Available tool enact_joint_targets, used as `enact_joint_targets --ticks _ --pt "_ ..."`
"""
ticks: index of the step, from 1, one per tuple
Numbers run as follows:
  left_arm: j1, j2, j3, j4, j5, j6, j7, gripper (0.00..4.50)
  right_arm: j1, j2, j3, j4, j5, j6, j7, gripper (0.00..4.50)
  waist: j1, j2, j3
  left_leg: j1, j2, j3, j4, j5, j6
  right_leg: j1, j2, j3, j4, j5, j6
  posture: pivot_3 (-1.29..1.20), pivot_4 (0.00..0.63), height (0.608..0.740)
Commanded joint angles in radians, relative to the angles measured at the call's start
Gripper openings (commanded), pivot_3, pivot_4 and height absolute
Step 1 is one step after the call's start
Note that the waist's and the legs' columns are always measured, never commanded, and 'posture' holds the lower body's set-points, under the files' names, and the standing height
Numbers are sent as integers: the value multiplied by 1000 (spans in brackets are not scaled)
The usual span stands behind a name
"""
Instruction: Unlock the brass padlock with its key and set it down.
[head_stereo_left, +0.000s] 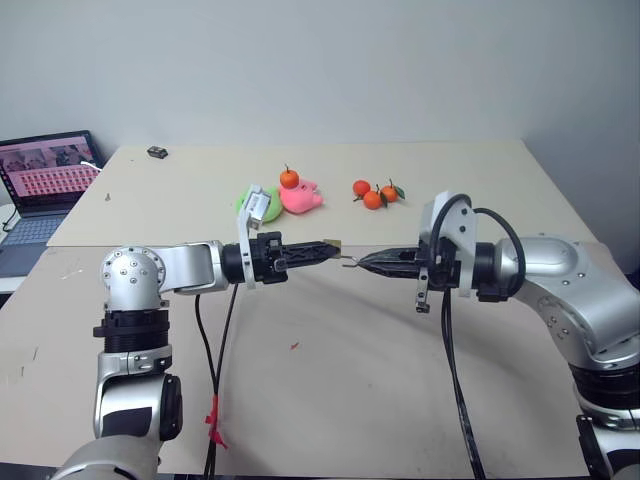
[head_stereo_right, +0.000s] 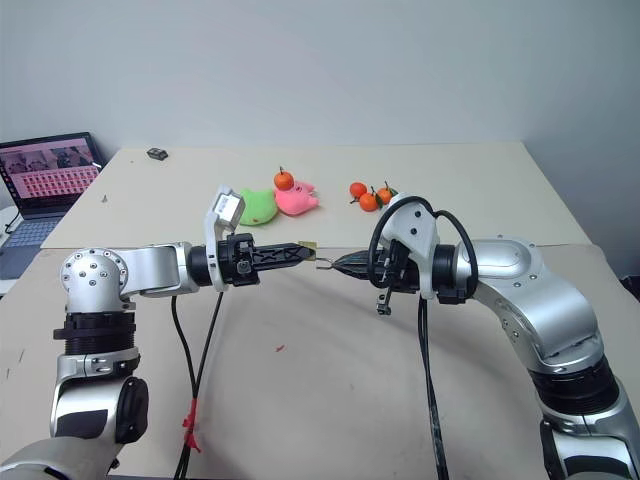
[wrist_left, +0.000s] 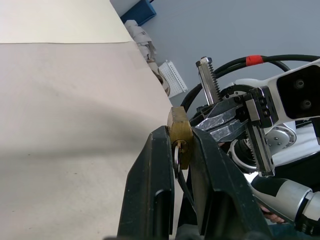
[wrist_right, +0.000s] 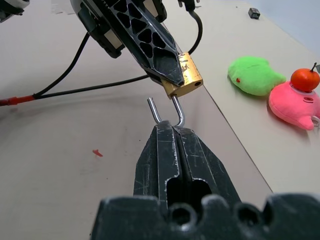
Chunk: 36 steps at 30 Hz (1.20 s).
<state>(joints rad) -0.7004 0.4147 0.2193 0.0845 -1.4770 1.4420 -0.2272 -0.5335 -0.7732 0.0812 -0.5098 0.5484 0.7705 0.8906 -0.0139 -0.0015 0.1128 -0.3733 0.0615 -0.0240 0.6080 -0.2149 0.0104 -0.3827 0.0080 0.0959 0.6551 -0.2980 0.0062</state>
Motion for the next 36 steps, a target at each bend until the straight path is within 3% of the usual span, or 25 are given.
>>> enact_joint_targets --ticks 1,9,14,19,27,28,33,36 --pt "-33 15 22 -1 -13 -21 -10 72 13 -1 5 -29 -10 -13 -8 105 0 0 0 0 0 0 0 0 0 0 0 0 0 0 0 0 150 660" --pt "-18 42 9 14 39 -15 -64 72 69 -96 3 -9 -72 -57 36 105 1 0 0 0 -1 0 0 0 0 -1 0 0 -1 0 0 0 150 660" --pt "43 83 -49 -8 149 -15 -142 72 37 -100 -55 10 -28 -33 43 105 -5 -2 1 0 -1 0 -1 0 0 -1 0 1 -1 0 0 0 150 660" --pt "54 86 -59 -2 214 -19 -193 72 22 -74 -109 -13 74 32 35 1492 -1 -3 2 0 -1 -1 -1 0 0 -2 0 0 0 0 0 0 150 660" --pt "55 36 -48 11 213 38 -185 72 34 -100 -109 -94 182 104 49 4285 0 -3 2 -2 -1 -1 -1 -1 1 -1 -1 0 -1 0 0 0 150 660" --pt "61 28 -51 8 211 52 -180 72 35 -102 -106 -101 185 108 46 4463 0 -3 2 -3 -1 -1 -1 -1 1 -1 -1 0 -1 0 0 0 150 660" --pt "84 -5 -65 39 269 99 -135 72 48 -103 -92 -129 164 98 13 4463 -4 -3 2 -3 -1 -1 0 -1 1 -1 -1 0 -2 0 0 0 150 660" --pt "84 -81 -48 96 326 117 -44 72 61 -99 -98 -143 174 104 -10 4463 0 -3 2 -3 -1 -1 0 -1 1 -1 -1 0 -1 0 0 0 150 660"
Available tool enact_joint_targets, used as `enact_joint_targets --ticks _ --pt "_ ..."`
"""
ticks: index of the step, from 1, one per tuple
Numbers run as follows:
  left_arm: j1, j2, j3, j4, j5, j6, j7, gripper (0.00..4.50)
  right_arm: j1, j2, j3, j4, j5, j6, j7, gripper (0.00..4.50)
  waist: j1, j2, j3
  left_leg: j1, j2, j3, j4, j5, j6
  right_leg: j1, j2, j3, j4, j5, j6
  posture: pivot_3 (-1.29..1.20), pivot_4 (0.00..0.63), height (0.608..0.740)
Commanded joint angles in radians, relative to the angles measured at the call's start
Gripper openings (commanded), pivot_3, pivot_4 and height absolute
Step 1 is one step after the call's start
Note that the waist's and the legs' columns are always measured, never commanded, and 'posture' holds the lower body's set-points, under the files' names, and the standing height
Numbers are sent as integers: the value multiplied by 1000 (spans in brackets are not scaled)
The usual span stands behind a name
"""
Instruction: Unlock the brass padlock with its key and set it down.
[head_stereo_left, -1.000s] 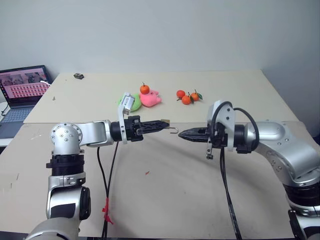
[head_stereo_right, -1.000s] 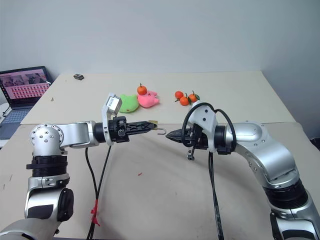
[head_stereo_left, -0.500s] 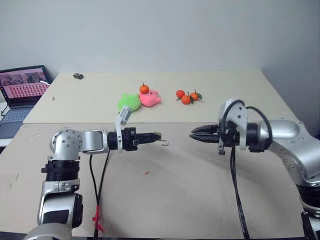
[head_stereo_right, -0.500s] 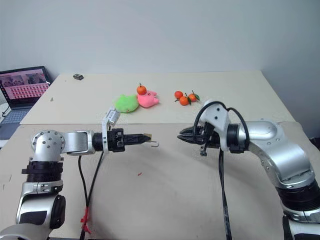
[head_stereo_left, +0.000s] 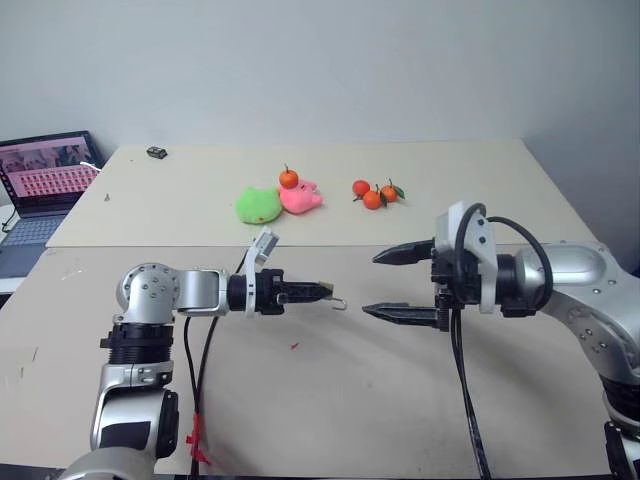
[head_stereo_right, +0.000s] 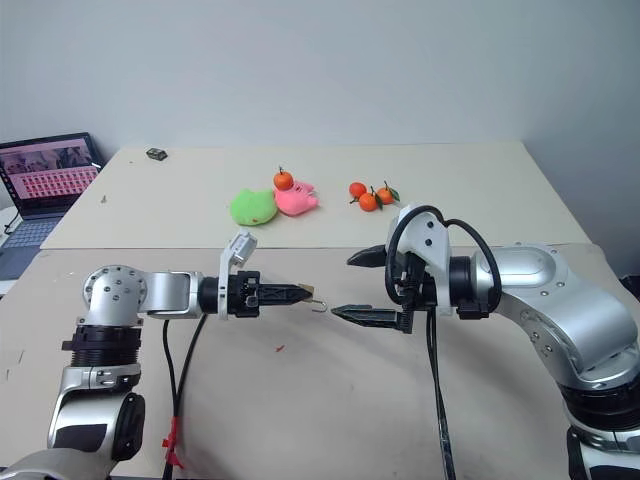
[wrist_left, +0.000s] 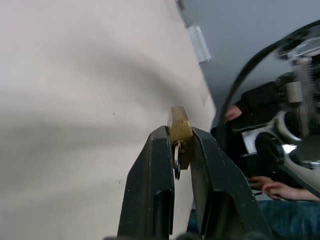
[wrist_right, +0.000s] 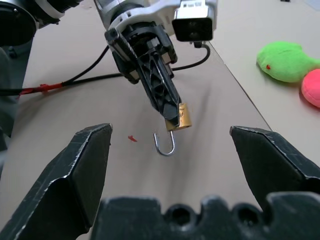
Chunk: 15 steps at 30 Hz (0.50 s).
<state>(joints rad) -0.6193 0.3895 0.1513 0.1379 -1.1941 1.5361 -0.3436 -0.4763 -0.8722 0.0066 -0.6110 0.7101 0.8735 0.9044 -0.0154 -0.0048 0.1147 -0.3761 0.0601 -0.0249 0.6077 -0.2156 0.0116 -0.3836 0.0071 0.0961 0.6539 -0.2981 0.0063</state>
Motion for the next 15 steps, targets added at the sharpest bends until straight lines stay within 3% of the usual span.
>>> enact_joint_targets --ticks 1,4,11,13,14,15 --pt "3 -100 34 68 63 28 115 72 9 2 -27 -48 13 1 -34 4463 2 0 0 0 0 0 0 0 0 0 0 0 0 0 0 0 150 660" --pt "21 -188 55 93 143 16 209 72 17 4 -35 -61 11 -2 -62 4463 3 -1 0 -1 -1 0 1 0 0 0 -1 0 0 0 0 0 150 660" --pt "61 -246 95 70 207 55 232 72 20 0 -42 -69 17 -4 -89 4463 -2 0 0 -2 -1 -1 0 0 0 0 -1 0 -1 0 0 0 150 660" --pt "61 -241 111 62 211 70 223 1075 21 -3 -43 -69 18 -6 -88 4500 -3 0 0 -2 -2 -1 0 0 0 0 -1 0 -1 0 0 0 150 660" --pt "59 -234 118 61 209 75 217 1203 21 -3 -42 -67 17 -7 -87 4500 -3 0 0 -2 -2 -1 0 0 0 0 -1 0 -1 0 0 0 150 660" --pt "55 -223 129 64 206 77 210 1634 21 -4 -39 -64 15 -10 -85 4500 -3 0 0 -2 -2 0 1 0 0 0 -1 1 -1 0 0 0 150 660"
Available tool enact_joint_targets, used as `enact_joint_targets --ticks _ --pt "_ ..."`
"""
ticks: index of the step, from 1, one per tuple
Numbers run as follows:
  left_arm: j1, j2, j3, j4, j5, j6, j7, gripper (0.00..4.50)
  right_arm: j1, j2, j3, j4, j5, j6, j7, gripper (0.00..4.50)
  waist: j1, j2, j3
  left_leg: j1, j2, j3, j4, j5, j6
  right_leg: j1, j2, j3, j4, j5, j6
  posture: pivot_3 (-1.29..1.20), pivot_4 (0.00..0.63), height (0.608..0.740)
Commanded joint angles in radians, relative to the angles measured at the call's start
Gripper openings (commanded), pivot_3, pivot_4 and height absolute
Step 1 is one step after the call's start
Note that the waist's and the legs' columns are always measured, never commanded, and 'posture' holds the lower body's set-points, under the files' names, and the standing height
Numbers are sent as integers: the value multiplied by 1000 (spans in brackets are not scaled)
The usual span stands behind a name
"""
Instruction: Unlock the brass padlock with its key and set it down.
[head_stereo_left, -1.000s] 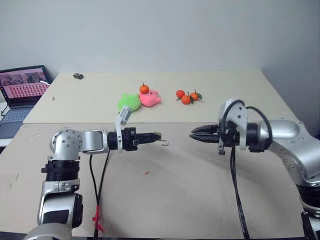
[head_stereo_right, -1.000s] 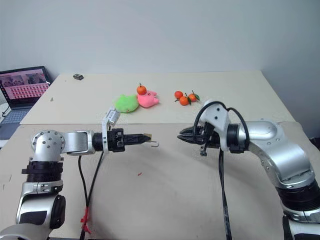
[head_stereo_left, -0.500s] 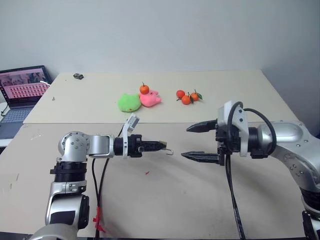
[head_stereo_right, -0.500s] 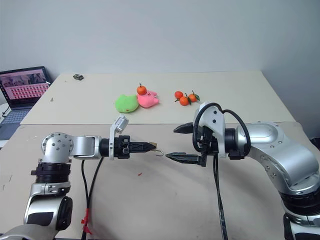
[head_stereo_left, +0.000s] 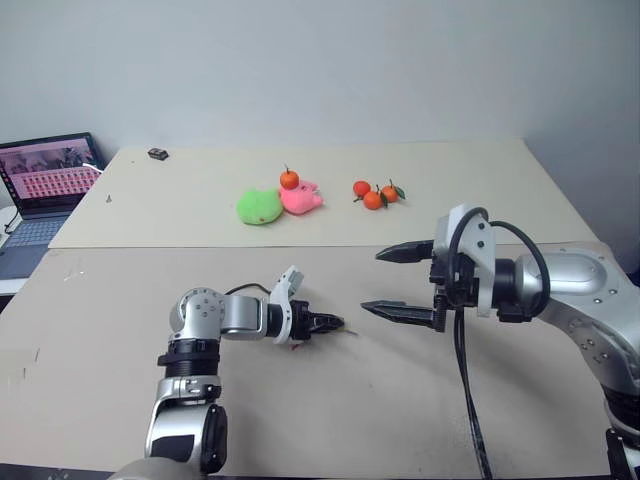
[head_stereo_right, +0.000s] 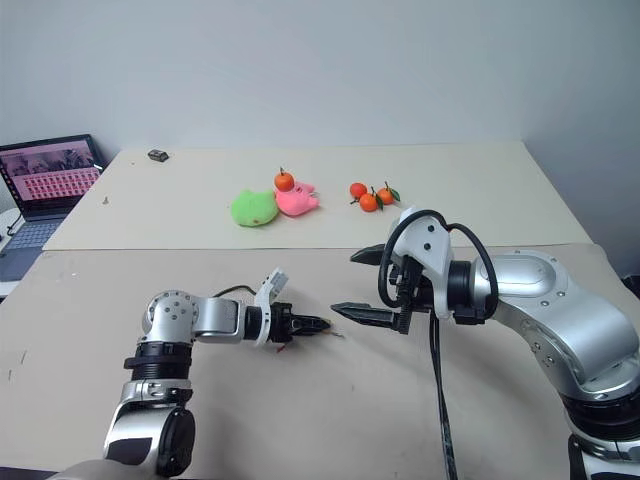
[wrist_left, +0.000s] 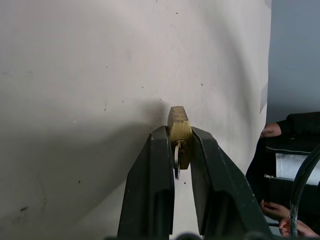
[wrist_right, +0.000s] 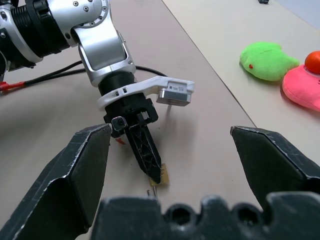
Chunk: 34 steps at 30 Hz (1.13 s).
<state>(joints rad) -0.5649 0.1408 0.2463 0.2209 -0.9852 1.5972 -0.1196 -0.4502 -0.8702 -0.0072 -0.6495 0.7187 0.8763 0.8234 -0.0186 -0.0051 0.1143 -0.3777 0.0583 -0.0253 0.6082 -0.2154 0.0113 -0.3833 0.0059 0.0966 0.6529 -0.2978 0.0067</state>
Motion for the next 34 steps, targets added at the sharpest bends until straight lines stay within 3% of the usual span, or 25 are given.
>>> enact_joint_targets --ticks 1,8,11,13,16,18,23,34 --pt "-4 36 45 -16 -3 17 -20 1895 -5 -7 -23 -22 3 -16 -2 4500 0 0 0 0 0 0 0 0 0 0 0 0 0 0 0 0 150 660" --pt "-22 193 95 11 -7 17 -93 4404 -22 6 11 7 -22 -43 20 4500 -10 0 0 4 0 0 -1 0 0 0 1 0 3 0 0 0 150 660" --pt "-24 285 93 15 32 -1 -147 4404 -31 12 29 24 -35 -58 33 4500 -14 0 0 5 1 0 -2 0 0 0 1 0 3 0 0 0 150 660" --pt "-2 381 12 -34 85 -98 -241 4404 -38 19 41 37 -41 -67 43 4500 -19 0 0 5 0 0 -1 0 0 0 1 0 3 0 0 0 150 660" --pt "47 510 -158 -130 210 -354 -453 4404 -43 27 52 50 -47 -74 57 4500 -23 1 -1 6 1 0 -2 0 0 -1 0 0 3 0 0 0 150 660" --pt "76 558 -189 -208 242 -498 -581 4404 -42 30 57 57 -42 -70 69 4500 -18 3 -2 6 1 0 -3 1 -2 -1 0 0 2 0 0 0 150 660" --pt "162 634 -223 -353 347 -797 -778 4404 -21 22 53 64 -27 -62 101 4500 4 3 -2 3 1 1 -2 0 -1 -3 -1 -1 -4 0 -1 0 150 660" --pt "253 682 -184 -462 439 -1055 -893 4404 82 4 -42 100 -41 -70 77 4500 6 5 -3 -4 1 1 0 -4 6 -2 -1 -1 -5 0 -1 0 150 660"
